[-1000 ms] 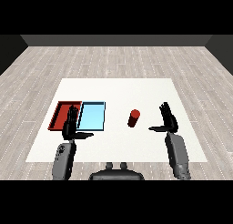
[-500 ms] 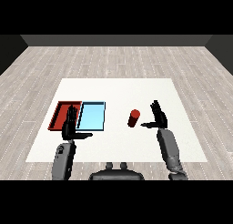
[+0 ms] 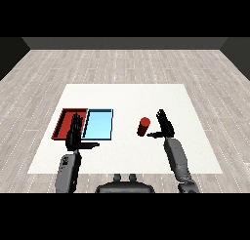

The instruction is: Pick the red can and put it in the red box

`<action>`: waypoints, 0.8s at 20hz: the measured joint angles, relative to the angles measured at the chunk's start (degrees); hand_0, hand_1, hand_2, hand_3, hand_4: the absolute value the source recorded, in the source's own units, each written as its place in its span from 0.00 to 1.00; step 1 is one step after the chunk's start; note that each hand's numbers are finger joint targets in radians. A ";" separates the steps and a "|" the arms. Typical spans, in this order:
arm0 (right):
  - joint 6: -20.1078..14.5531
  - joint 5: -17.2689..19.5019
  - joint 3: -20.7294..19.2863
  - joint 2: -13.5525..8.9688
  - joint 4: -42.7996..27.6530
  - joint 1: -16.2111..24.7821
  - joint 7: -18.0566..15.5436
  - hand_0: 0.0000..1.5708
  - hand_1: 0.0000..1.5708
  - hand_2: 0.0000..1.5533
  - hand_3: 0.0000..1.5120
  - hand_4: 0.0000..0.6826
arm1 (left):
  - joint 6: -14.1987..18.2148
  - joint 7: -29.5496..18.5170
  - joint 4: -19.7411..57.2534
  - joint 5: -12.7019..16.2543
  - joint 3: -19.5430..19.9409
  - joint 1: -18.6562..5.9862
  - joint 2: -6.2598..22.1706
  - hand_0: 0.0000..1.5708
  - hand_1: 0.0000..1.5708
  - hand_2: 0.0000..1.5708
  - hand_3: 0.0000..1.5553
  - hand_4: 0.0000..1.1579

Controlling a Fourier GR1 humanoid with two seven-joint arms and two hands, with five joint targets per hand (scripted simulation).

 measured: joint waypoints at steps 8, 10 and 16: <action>-0.41 0.62 0.27 2.01 8.92 -3.33 -4.04 0.00 0.00 0.00 0.00 0.00 | -0.27 2.53 -2.92 1.15 0.17 0.53 0.38 0.00 0.00 0.00 0.00 0.00; -0.57 0.73 0.15 2.31 10.94 -4.01 -5.06 0.00 0.00 0.00 0.00 0.00 | -0.03 2.35 -3.16 0.71 -0.22 0.73 0.14 0.00 0.00 0.00 0.00 0.00; -0.43 -0.50 0.05 2.32 10.58 -4.97 -2.90 0.00 0.00 0.00 0.00 0.00 | 0.32 1.34 -2.01 -0.03 -0.29 0.42 -0.03 0.00 0.00 0.00 0.00 0.00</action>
